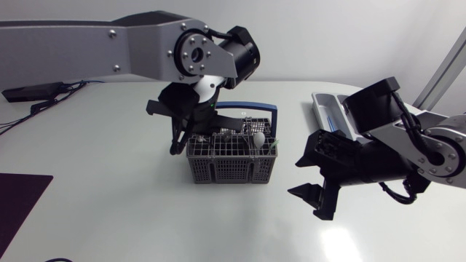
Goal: Unload the cutlery basket into the drawer organizer.
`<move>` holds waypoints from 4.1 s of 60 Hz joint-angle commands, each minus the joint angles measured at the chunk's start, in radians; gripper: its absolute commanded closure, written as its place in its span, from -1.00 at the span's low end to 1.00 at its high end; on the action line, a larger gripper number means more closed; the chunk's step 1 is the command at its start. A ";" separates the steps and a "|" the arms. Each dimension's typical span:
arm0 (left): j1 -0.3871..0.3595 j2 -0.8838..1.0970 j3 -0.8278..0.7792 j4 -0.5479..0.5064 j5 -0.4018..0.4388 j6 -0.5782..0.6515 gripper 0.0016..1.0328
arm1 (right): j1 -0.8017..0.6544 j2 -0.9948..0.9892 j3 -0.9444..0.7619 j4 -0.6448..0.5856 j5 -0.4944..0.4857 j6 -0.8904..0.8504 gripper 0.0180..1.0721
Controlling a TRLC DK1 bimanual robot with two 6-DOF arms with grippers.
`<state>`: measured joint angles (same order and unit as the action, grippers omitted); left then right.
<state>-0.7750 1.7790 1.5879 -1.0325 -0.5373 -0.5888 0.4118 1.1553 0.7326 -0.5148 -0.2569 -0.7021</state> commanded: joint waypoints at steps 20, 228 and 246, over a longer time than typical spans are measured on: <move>-0.030 0.014 0.073 -0.089 -0.023 0.015 0.93 | 0.007 -0.034 -0.035 0.007 0.008 0.016 -0.59; -0.024 -0.228 -0.048 0.112 0.649 0.037 -0.70 | 0.174 -0.147 -0.073 0.076 -0.105 0.090 0.89; 0.063 -0.213 -0.029 0.112 0.648 0.040 -0.84 | -0.084 -0.174 -0.090 -0.010 -0.209 -0.092 0.89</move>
<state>-0.7197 1.5440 1.5364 -0.9218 0.1009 -0.5484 0.3908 0.9878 0.6701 -0.5030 -0.4435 -0.7227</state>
